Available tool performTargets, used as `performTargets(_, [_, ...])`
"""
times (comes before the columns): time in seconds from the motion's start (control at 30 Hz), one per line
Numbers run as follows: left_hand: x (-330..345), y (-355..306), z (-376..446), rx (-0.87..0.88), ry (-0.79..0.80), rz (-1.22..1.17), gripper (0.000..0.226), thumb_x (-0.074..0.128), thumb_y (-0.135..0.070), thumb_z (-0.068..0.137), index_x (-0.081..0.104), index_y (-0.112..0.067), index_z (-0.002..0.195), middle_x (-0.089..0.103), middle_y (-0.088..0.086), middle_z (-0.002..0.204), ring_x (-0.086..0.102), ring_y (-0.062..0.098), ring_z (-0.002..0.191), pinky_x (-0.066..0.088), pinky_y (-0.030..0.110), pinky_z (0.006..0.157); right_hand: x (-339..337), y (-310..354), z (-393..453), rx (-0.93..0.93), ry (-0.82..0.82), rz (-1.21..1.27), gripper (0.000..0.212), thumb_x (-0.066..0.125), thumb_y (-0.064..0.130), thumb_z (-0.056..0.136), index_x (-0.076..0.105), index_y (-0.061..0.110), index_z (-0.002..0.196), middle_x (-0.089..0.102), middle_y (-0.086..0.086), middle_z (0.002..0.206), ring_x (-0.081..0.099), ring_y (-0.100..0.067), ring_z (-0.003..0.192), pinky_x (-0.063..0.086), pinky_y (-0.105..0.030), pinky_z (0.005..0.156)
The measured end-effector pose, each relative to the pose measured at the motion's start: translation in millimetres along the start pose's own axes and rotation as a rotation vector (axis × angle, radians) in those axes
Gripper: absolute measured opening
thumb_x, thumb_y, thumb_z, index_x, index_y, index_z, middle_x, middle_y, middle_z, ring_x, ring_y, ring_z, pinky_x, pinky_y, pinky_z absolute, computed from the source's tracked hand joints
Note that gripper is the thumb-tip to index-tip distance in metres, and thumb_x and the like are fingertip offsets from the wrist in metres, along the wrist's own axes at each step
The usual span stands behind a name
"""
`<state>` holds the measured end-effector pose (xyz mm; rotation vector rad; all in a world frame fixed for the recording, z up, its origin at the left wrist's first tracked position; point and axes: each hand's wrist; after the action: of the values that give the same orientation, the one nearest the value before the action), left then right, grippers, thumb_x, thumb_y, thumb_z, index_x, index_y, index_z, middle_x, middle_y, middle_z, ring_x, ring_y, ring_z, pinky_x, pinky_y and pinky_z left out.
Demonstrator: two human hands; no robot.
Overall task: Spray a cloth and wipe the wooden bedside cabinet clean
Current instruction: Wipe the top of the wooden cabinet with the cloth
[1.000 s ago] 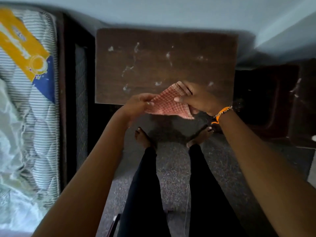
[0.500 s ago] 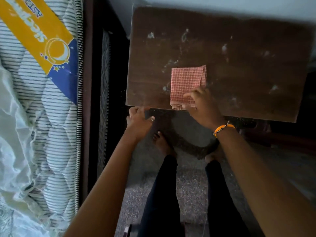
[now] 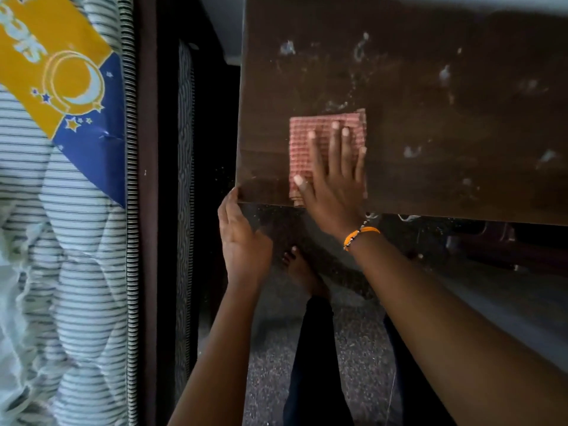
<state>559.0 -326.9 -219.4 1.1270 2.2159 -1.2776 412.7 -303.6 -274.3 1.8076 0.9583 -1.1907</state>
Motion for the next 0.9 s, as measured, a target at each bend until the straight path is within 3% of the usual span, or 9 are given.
performTargets(0.07, [-5.3, 7.8, -0.1, 0.028, 0.003, -0.053, 0.075, 0.043, 0.013, 0.074, 0.024, -0.007, 0.144, 0.033, 0.009, 0.147, 0.03, 0.02, 0.137, 0.019, 0.015, 0.107, 5.9, 34.1, 9.9, -0.078, 0.003, 0.011, 0.067, 0.032, 0.049, 0.09, 0.02, 0.016, 0.148, 0.014, -0.022, 0.155, 0.012, -0.038, 0.144, 0.009, -0.054, 0.114])
performTargets(0.13, [-9.5, 13.3, 1.0, 0.031, 0.027, -0.099, 0.081, 0.041, 0.015, 0.073, 0.016, -0.008, 0.146, 0.033, 0.007, 0.15, 0.029, 0.019, 0.139, 0.022, 0.025, 0.114, 10.7, 63.6, 16.5, -0.192, 0.025, -0.012, 0.066, 0.027, 0.051, 0.09, 0.022, 0.018, 0.147, 0.017, -0.02, 0.155, 0.014, -0.035, 0.144, 0.004, -0.051, 0.114])
performTargets(0.23, [-16.0, 19.3, 0.2, -0.037, 0.022, -0.092, 0.083, 0.041, 0.013, 0.077, 0.007, -0.011, 0.148, 0.03, 0.004, 0.152, 0.032, 0.019, 0.138, 0.028, 0.034, 0.112, 15.7, 82.8, 17.9, -0.37, 0.038, -0.077, 0.063, 0.028, 0.05, 0.09, 0.026, 0.021, 0.146, 0.022, -0.016, 0.155, 0.018, -0.032, 0.144, 0.002, -0.05, 0.115])
performTargets(0.37, [-17.5, 16.5, -3.1, -0.021, 0.027, 0.001, 0.083, 0.046, 0.009, 0.077, 0.007, -0.011, 0.148, 0.021, 0.006, 0.155, 0.02, 0.02, 0.142, 0.017, 0.026, 0.114, 8.4, 55.5, 15.3, -0.455, 0.031, -0.122, 0.066, 0.032, 0.055, 0.09, 0.022, 0.024, 0.147, 0.02, -0.008, 0.156, 0.017, -0.025, 0.145, 0.008, -0.048, 0.116])
performTargets(0.53, [-9.2, 8.5, 3.5, 0.209, 0.039, 0.207, 0.08, 0.048, 0.011, 0.071, 0.02, 0.0, 0.144, 0.022, 0.016, 0.153, 0.016, 0.03, 0.143, 0.006, 0.024, 0.114, -3.9, -20.6, 5.4, -0.182, 0.034, -0.095, 0.069, 0.031, 0.056, 0.091, 0.013, 0.024, 0.149, 0.008, -0.009, 0.159, 0.007, -0.026, 0.146, 0.005, -0.05, 0.116])
performTargets(0.63, [-2.3, 2.0, 8.8, 0.203, 0.047, 0.228, 0.074, 0.047, 0.011, 0.076, 0.02, 0.002, 0.144, 0.022, 0.016, 0.152, 0.021, 0.029, 0.141, 0.018, 0.03, 0.116, -8.1, -62.8, -16.6, 0.117, 0.002, -0.078, 0.069, 0.025, 0.054, 0.091, 0.009, 0.021, 0.15, 0.007, -0.013, 0.158, 0.007, -0.031, 0.146, 0.008, -0.055, 0.115])
performTargets(0.73, [1.8, -5.4, 9.8, 0.181, -0.006, 0.235, 0.07, 0.049, 0.011, 0.078, 0.025, 0.001, 0.143, 0.027, 0.015, 0.15, 0.031, 0.028, 0.136, 0.03, 0.032, 0.11, -2.4, -59.2, -40.0, 0.368, -0.028, -0.035, 0.069, 0.025, 0.047, 0.09, 0.013, 0.013, 0.149, 0.01, -0.02, 0.156, 0.01, -0.037, 0.144, 0.013, -0.06, 0.114])
performTargets(0.8, [3.0, -4.1, 10.7, 0.192, -0.031, 0.254, 0.069, 0.051, 0.012, 0.076, 0.031, 0.001, 0.141, 0.033, 0.016, 0.147, 0.036, 0.031, 0.132, 0.033, 0.034, 0.107, 1.8, -34.7, -47.6, 0.371, -0.018, -0.036, 0.069, 0.025, 0.044, 0.089, 0.013, 0.012, 0.149, 0.01, -0.023, 0.155, 0.01, -0.039, 0.144, 0.013, -0.058, 0.114])
performTargets(0.9, [4.9, 2.8, 14.0, 0.234, -0.058, 0.264, 0.07, 0.054, 0.015, 0.067, 0.04, 0.005, 0.135, 0.043, 0.022, 0.139, 0.045, 0.037, 0.125, 0.039, 0.041, 0.103, 7.5, 10.7, -41.4, 0.137, 0.036, -0.023, 0.066, 0.028, 0.045, 0.091, 0.011, 0.021, 0.15, 0.006, -0.017, 0.157, 0.005, -0.036, 0.145, 0.005, -0.053, 0.113])
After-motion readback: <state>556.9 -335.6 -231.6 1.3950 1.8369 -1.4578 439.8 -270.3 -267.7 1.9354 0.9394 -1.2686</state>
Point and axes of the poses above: each hand's wrist, its own z-axis towards the middle knuckle, its own x-axis out of the palm, y = z × x
